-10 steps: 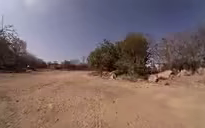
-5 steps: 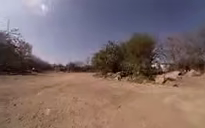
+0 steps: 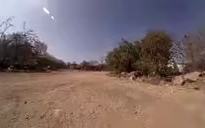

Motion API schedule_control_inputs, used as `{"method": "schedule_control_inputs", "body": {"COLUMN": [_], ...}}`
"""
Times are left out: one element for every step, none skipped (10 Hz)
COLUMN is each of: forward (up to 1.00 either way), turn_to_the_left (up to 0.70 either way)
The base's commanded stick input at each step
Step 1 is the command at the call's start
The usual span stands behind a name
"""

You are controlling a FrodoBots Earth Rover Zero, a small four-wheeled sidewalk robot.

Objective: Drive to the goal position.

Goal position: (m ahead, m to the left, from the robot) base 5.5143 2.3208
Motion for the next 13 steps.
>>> {"method": "schedule_control_inputs", "body": {"forward": [0.50,0.50,0.50,0.50,0.50,0.50,0.50,0.50,0.50,0.50,0.50,0.50,0.50], "turn_to_the_left": [0.00,0.00,0.00,0.00,0.00,0.00,0.00,0.00,0.00,0.00,0.00,0.00,0.00]}}
